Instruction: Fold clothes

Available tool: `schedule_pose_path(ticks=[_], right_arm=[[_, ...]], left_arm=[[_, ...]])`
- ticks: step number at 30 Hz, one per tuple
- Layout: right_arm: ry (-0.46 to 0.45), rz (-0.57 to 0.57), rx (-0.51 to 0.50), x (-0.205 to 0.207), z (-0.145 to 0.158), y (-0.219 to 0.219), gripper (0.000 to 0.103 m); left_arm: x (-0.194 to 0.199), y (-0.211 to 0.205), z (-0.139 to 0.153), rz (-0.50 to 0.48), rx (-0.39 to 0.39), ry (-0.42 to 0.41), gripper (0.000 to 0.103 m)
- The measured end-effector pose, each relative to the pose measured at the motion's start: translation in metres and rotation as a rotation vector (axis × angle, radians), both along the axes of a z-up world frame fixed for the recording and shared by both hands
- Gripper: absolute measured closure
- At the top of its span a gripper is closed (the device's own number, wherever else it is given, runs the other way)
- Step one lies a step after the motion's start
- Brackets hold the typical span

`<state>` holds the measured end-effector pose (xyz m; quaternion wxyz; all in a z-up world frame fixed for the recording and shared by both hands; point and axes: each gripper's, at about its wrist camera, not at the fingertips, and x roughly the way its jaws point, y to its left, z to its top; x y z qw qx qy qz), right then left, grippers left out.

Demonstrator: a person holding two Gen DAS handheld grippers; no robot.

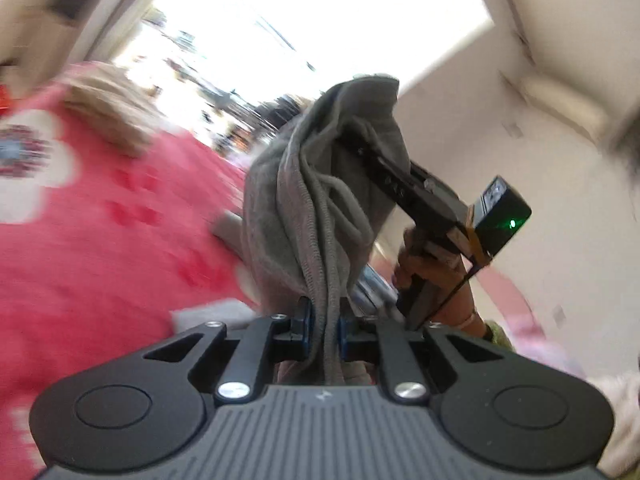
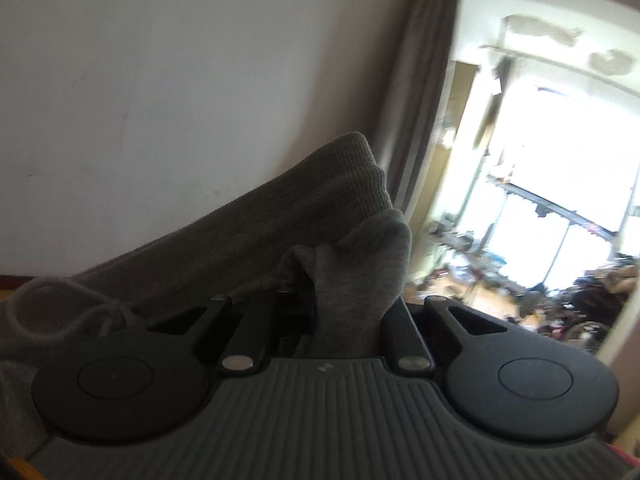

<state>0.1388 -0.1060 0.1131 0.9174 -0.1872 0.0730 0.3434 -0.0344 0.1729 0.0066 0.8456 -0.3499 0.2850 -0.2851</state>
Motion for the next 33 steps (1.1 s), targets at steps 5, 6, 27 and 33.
schedule_pose_path(ticks=[5, 6, 27, 33], right_arm=[[0.157, 0.118, -0.014, 0.059, -0.03, 0.094, 0.094], [0.186, 0.134, -0.024, 0.069, -0.04, 0.112, 0.094], [0.509, 0.108, -0.407, 0.149, -0.228, 0.333, 0.089], [0.67, 0.078, -0.269, 0.158, -0.217, 0.313, 0.039]], left_arm=[[-0.004, 0.079, -0.018, 0.233, -0.05, 0.056, 0.09], [-0.001, 0.094, -0.023, 0.268, -0.06, 0.072, 0.09], [0.057, 0.232, -0.153, 0.492, 0.1, 0.38, 0.092], [0.054, 0.232, -0.137, 0.537, 0.144, 0.371, 0.082]])
